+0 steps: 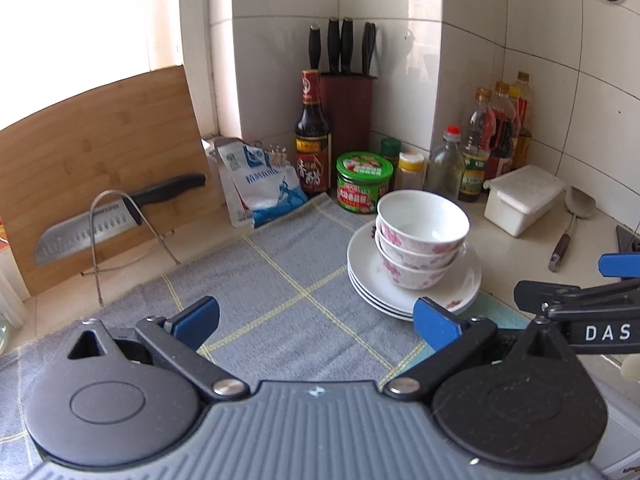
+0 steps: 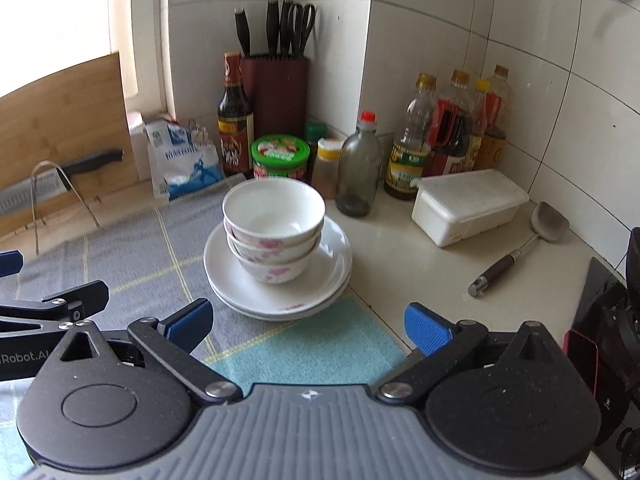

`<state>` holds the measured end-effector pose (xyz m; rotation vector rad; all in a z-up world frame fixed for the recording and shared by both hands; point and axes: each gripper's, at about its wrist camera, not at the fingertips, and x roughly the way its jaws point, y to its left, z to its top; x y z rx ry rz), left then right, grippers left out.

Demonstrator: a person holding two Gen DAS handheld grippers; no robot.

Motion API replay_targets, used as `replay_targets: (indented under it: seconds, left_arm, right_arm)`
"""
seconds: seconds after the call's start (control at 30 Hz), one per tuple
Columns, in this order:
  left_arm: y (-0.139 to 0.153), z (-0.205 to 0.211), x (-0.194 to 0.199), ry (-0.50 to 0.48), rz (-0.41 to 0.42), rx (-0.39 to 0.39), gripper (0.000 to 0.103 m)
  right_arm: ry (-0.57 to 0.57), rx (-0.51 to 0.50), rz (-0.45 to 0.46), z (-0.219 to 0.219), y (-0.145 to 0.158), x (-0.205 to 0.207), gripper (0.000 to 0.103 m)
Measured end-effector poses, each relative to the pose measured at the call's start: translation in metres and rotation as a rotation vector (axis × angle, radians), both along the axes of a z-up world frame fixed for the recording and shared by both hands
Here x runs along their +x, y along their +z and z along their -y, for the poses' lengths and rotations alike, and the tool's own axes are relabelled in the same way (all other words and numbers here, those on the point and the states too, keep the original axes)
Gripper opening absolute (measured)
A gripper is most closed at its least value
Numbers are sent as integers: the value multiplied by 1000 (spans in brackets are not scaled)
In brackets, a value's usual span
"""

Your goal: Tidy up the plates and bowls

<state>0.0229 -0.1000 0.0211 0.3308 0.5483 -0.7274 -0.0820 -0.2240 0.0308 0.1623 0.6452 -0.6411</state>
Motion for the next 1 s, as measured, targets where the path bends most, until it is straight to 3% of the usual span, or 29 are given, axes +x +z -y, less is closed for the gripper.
replay_targets:
  seconds: [1.0]
  left_arm:
    - [7, 11, 4, 20, 14, -15, 102]
  right_arm:
    - [-22, -7, 16, 9, 7, 8, 103]
